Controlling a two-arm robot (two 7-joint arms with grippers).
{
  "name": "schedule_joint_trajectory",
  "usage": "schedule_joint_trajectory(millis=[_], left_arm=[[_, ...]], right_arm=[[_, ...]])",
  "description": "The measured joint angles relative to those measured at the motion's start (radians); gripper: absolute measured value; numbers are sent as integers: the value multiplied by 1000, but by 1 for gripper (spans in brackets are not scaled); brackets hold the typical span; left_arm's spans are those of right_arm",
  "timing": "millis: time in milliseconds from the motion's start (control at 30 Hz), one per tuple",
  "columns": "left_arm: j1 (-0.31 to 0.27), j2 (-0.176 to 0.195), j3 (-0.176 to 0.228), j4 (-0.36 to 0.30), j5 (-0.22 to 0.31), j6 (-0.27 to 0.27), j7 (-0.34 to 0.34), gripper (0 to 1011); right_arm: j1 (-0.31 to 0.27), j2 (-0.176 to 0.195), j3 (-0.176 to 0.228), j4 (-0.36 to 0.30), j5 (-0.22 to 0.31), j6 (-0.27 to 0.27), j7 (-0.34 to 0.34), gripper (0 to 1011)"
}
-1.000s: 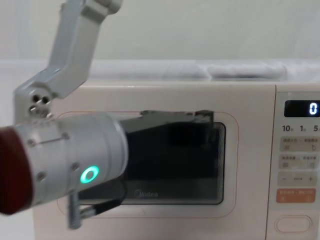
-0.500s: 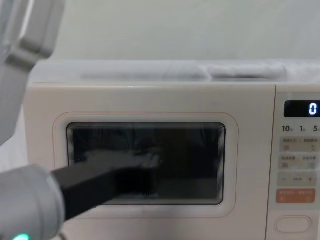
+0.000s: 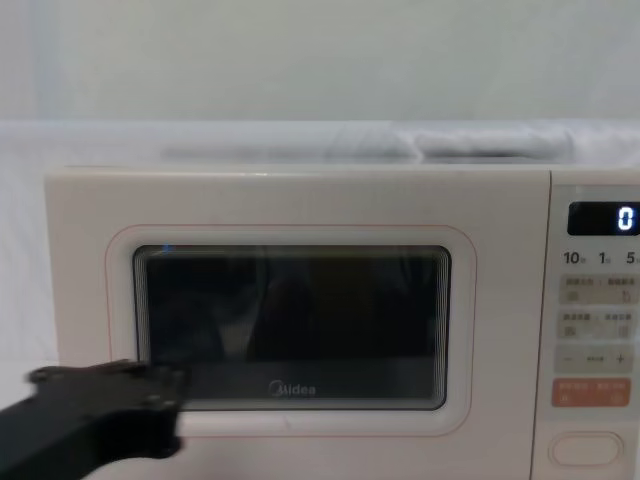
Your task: Press the button to open the microwave door with one hand; close the microwave door with the other hand.
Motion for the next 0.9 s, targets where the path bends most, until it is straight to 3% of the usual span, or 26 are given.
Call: schedule_joint_trajectory(millis=[333, 633, 900], left_arm=[[50, -39, -101, 40, 39, -76, 79, 0], [56, -52, -163, 90, 32, -90, 75, 0], [41, -84, -192, 113, 22, -70, 74, 0]], right_arm=[[0, 0, 0, 0, 0, 0, 0, 1002], [0, 0, 0, 0, 0, 0, 0, 1002], [0, 0, 0, 0, 0, 0, 0, 1002]])
